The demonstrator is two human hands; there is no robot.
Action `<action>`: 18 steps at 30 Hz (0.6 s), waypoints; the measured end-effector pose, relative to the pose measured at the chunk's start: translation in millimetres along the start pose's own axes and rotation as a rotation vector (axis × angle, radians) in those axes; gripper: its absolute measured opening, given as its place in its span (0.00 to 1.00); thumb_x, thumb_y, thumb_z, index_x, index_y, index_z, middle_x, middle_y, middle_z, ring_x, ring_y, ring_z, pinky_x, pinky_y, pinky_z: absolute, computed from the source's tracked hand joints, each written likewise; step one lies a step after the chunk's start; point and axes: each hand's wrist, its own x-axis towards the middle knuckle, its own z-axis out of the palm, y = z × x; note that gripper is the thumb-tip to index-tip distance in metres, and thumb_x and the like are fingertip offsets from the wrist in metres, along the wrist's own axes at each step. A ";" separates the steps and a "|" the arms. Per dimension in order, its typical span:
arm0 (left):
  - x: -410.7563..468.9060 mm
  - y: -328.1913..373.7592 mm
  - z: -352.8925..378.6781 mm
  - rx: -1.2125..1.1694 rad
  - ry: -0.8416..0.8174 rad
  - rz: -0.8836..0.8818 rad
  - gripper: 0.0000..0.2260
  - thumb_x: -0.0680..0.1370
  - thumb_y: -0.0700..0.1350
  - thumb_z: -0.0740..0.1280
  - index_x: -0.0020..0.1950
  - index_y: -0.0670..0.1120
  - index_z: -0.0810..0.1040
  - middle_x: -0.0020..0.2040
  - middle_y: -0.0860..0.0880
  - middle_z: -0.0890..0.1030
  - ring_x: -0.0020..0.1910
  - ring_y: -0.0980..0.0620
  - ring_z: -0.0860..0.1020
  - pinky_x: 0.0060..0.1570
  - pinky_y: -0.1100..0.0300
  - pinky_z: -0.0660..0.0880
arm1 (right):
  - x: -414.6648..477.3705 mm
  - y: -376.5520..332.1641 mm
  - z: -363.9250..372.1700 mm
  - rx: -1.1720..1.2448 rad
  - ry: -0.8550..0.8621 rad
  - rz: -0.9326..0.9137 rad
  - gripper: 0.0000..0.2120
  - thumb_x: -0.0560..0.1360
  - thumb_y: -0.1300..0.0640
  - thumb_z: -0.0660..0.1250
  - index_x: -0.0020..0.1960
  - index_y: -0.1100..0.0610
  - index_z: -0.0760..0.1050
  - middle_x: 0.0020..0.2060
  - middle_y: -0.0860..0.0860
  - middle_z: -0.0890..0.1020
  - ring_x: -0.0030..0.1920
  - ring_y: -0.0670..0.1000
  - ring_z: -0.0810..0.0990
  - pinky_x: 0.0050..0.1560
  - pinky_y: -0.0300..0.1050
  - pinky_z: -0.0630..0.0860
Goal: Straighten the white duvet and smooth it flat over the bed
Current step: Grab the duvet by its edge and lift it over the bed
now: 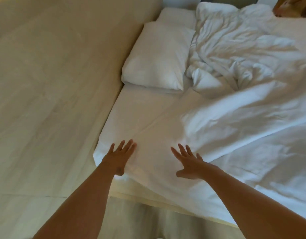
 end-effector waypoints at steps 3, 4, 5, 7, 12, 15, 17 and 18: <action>7.6 -15.8 -66.2 -0.074 -0.073 -0.042 0.55 0.71 0.40 0.71 0.73 0.51 0.24 0.75 0.50 0.26 0.76 0.45 0.33 0.73 0.40 0.38 | -10.1 28.8 -73.5 -0.063 0.178 0.053 0.45 0.76 0.48 0.64 0.77 0.40 0.33 0.76 0.45 0.31 0.75 0.52 0.30 0.74 0.61 0.39; 9.8 -15.2 -87.7 -0.085 -0.058 -0.041 0.54 0.71 0.41 0.70 0.74 0.52 0.25 0.74 0.50 0.26 0.76 0.45 0.33 0.73 0.40 0.38 | -15.2 39.8 -97.6 -0.094 0.218 0.073 0.45 0.76 0.49 0.64 0.77 0.41 0.33 0.76 0.44 0.31 0.75 0.52 0.30 0.75 0.61 0.39; 12.7 -11.7 -109.1 -0.086 -0.019 -0.034 0.53 0.72 0.43 0.70 0.74 0.52 0.26 0.74 0.50 0.26 0.76 0.45 0.33 0.73 0.40 0.38 | -20.4 51.5 -120.4 -0.125 0.252 0.093 0.44 0.76 0.49 0.64 0.77 0.42 0.34 0.76 0.44 0.32 0.76 0.52 0.30 0.75 0.61 0.39; 20.9 1.5 -148.1 -0.097 0.101 -0.011 0.50 0.73 0.46 0.68 0.75 0.52 0.27 0.76 0.51 0.28 0.76 0.46 0.34 0.73 0.40 0.39 | -28.9 74.7 -160.2 -0.184 0.302 0.131 0.43 0.77 0.52 0.63 0.78 0.43 0.34 0.76 0.45 0.32 0.76 0.52 0.30 0.74 0.61 0.39; 52.6 51.5 -215.1 -0.186 0.358 0.035 0.42 0.78 0.50 0.62 0.77 0.53 0.30 0.79 0.51 0.35 0.78 0.48 0.39 0.75 0.42 0.42 | -18.7 124.6 -232.2 -0.281 0.349 0.168 0.40 0.78 0.57 0.61 0.78 0.44 0.37 0.76 0.44 0.32 0.76 0.52 0.31 0.74 0.59 0.39; 88.4 72.6 -240.0 -0.188 0.440 0.025 0.41 0.78 0.52 0.61 0.77 0.52 0.32 0.79 0.50 0.37 0.78 0.48 0.40 0.75 0.42 0.42 | 11.4 151.6 -260.4 -0.306 0.350 0.157 0.38 0.80 0.56 0.60 0.78 0.44 0.38 0.76 0.44 0.32 0.76 0.52 0.31 0.74 0.59 0.39; 119.8 83.4 -251.3 -0.187 0.469 -0.007 0.41 0.78 0.53 0.61 0.78 0.52 0.33 0.79 0.49 0.38 0.78 0.48 0.41 0.75 0.42 0.42 | 38.0 172.1 -274.0 -0.358 0.342 0.144 0.37 0.80 0.57 0.59 0.78 0.44 0.38 0.76 0.45 0.32 0.76 0.53 0.31 0.74 0.59 0.39; 134.2 89.5 -254.7 -0.195 0.469 -0.027 0.41 0.78 0.53 0.62 0.78 0.52 0.34 0.80 0.49 0.39 0.78 0.47 0.41 0.74 0.42 0.43 | 52.0 181.5 -277.7 -0.384 0.335 0.132 0.38 0.80 0.58 0.59 0.78 0.44 0.38 0.76 0.45 0.32 0.76 0.53 0.30 0.74 0.60 0.38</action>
